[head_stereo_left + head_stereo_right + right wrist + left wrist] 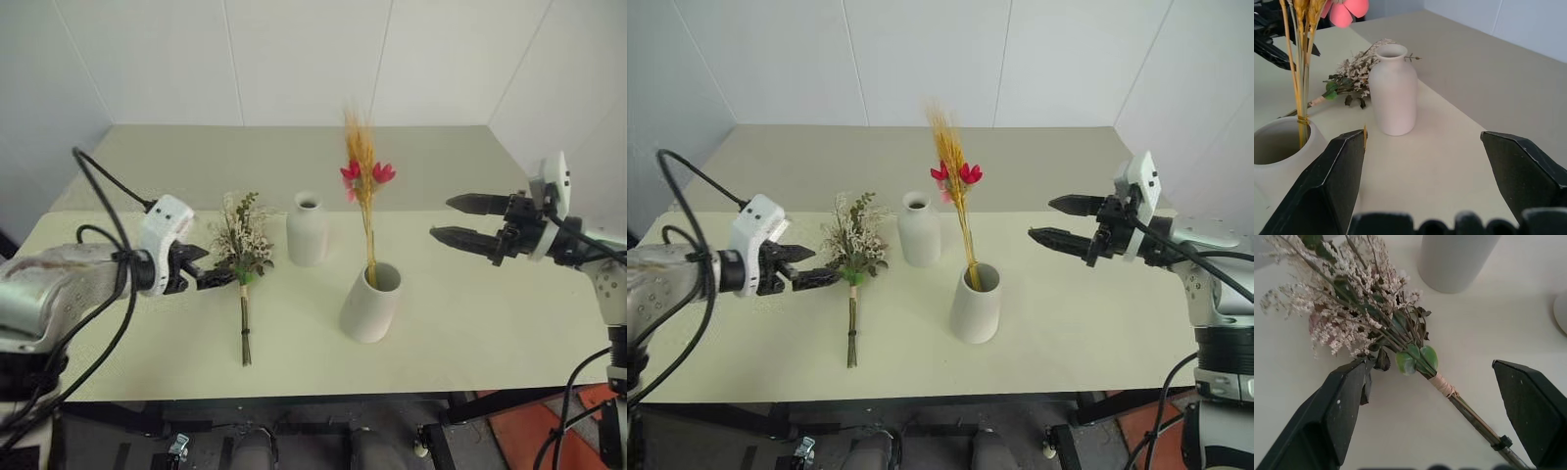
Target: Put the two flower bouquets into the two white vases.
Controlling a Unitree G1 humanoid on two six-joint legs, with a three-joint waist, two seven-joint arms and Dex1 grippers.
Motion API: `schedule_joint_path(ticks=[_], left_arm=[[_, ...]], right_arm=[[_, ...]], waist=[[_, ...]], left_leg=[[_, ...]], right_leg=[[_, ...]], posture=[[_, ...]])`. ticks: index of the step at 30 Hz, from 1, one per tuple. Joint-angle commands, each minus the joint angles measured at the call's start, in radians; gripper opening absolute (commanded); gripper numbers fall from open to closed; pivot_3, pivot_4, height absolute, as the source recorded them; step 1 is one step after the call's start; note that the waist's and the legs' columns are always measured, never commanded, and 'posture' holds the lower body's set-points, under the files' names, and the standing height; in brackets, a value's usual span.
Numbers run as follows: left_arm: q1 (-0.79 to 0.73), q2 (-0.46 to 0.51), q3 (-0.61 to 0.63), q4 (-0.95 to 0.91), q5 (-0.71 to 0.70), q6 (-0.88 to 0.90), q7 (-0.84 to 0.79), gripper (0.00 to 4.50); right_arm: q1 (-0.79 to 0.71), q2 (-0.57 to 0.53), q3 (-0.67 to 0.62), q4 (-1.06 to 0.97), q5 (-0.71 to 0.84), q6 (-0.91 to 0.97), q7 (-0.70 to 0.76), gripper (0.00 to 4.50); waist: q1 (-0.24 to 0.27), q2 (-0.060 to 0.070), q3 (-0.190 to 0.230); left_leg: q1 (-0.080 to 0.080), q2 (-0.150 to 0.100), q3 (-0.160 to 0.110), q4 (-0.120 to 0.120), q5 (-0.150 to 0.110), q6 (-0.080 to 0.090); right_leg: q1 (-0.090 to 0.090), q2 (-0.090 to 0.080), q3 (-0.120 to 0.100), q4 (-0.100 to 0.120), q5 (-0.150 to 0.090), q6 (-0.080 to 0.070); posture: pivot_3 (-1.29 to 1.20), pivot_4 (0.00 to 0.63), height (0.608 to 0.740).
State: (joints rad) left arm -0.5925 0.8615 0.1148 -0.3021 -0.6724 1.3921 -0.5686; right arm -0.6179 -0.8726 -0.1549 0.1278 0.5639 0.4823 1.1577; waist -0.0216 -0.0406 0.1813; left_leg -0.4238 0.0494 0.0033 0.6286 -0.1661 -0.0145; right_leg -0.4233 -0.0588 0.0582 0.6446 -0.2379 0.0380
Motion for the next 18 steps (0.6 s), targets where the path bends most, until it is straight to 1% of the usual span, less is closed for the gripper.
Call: schedule_joint_path(ticks=[1, 3, 8, 9, 10, 14, 15, 18], left_arm=[[-0.057, -0.103, -0.023, 0.021, 0.030, 0.169, 0.106, 4.50], [-0.070, -0.151, -0.055, 0.031, 0.058, 0.213, 0.163, 4.50], [-0.071, -0.224, -0.094, 0.081, 0.109, 0.222, 0.266, 4.50], [-0.074, -0.237, -0.095, 0.092, 0.124, 0.222, 0.285, 4.10], [-0.077, -0.246, -0.094, 0.099, 0.132, 0.222, 0.295, 3.94], [-0.084, -0.261, -0.092, 0.105, 0.154, 0.222, 0.313, 2.64], [-0.083, -0.264, -0.086, 0.106, 0.160, 0.222, 0.317, 2.51], [-0.081, -0.264, -0.071, 0.109, 0.175, 0.222, 0.321, 1.60]], right_arm=[[-0.025, -0.013, -0.017, 0.001, -0.008, -0.043, 0.040, 4.43], [-0.034, -0.022, -0.017, 0.011, -0.008, -0.050, 0.066, 4.43], [-0.074, -0.041, -0.002, 0.058, -0.031, -0.082, 0.138, 4.43], [-0.084, -0.045, 0.002, 0.071, -0.038, -0.091, 0.155, 4.50], [-0.093, -0.047, 0.006, 0.085, -0.045, -0.099, 0.167, 4.50], [-0.119, -0.047, 0.016, 0.118, -0.063, -0.118, 0.194, 4.50], [-0.122, -0.047, 0.017, 0.123, -0.067, -0.121, 0.200, 4.50], [-0.125, -0.045, 0.019, 0.129, -0.077, -0.125, 0.214, 4.50]], waist=[[0.002, 0.000, 0.000], [-0.002, 0.000, 0.000], [-0.006, 0.000, 0.000], [-0.006, 0.000, 0.000], [-0.007, 0.000, 0.000], [-0.006, 0.000, 0.000], [-0.006, 0.000, 0.000], [-0.006, 0.000, 0.000]], left_leg=[[0.000, 0.000, 0.000, 0.000, 0.000, 0.000], [0.000, 0.000, 0.000, 0.001, 0.000, 0.000], [0.001, 0.000, 0.000, 0.000, 0.000, 0.000], [0.001, 0.000, 0.000, 0.000, 0.000, 0.000], [0.001, 0.000, 0.000, 0.000, 0.000, 0.000], [0.001, -0.001, 0.000, 0.000, 0.000, 0.000], [0.001, -0.001, 0.000, 0.000, 0.000, 0.000], [0.001, -0.001, 0.000, 0.000, 0.000, 0.000]], right_leg=[[0.000, 0.000, 0.000, 0.000, 0.000, 0.000], [0.000, 0.000, 0.000, 0.001, 0.000, 0.000], [0.000, 0.000, 0.001, 0.001, 0.002, -0.003], [0.000, 0.000, 0.001, 0.001, 0.002, -0.003], [0.000, 0.000, 0.001, 0.001, 0.002, -0.003], [0.000, 0.000, 0.001, 0.001, 0.003, -0.005], [0.000, 0.000, 0.001, 0.001, 0.003, -0.005], [0.000, 0.000, 0.001, 0.001, 0.004, -0.006]], posture=[[0.00, 0.150, 0.740], [0.00, 0.150, 0.740], [0.00, 0.150, 0.740], [0.00, 0.150, 0.740], [0.00, 0.150, 0.740], [0.00, 0.150, 0.740], [0.00, 0.150, 0.740], [0.00, 0.150, 0.740]])
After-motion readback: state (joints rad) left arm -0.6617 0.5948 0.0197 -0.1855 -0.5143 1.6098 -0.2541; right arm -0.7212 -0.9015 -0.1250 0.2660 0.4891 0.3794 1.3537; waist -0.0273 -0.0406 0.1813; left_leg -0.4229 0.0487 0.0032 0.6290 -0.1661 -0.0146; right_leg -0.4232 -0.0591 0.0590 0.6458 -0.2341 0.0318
